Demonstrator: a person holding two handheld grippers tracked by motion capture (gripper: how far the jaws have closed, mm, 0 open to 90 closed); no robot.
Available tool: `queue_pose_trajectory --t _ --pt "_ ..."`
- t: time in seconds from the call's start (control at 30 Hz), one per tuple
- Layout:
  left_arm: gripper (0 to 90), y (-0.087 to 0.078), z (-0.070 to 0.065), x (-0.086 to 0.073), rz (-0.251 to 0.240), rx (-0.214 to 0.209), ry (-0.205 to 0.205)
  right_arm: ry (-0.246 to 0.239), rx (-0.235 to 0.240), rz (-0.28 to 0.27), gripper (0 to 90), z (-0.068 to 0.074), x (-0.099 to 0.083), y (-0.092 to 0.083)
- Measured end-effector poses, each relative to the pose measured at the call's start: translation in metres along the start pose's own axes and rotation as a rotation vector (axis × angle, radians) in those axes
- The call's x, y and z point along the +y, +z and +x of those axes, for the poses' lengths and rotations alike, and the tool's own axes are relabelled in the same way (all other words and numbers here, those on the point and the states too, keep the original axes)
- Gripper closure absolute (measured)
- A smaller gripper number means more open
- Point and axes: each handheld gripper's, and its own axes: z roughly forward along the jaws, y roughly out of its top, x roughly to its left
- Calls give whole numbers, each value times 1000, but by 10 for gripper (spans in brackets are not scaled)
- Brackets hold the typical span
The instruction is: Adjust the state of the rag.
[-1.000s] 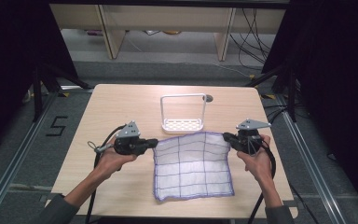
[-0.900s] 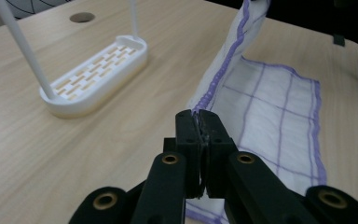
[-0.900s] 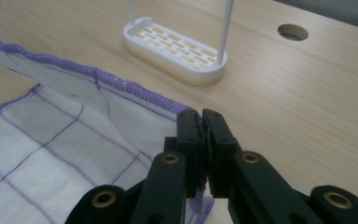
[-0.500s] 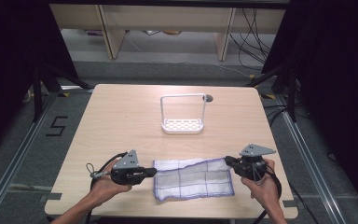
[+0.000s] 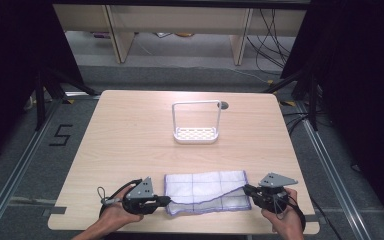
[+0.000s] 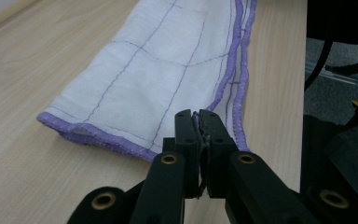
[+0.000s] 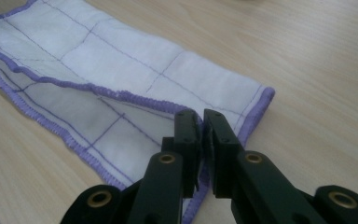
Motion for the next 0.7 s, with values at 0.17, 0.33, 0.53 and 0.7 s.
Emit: queue_pose_trajectory --t 0.17,0.33,0.53,0.7 --pt "826 3 -4 -4 43 -43 36 8 5 7 778 5 -8 -5" --pt "583 -8 -3 0 -32 -58 -40 38 -22 -19 597 16 -15 -19" --pt "466 -16 23 10 -65 55 -122 129 -90 -12 520 15 -14 -22" --pt "389 -9 44 16 -51 119 -189 153 -104 30 496 7 -15 -17"
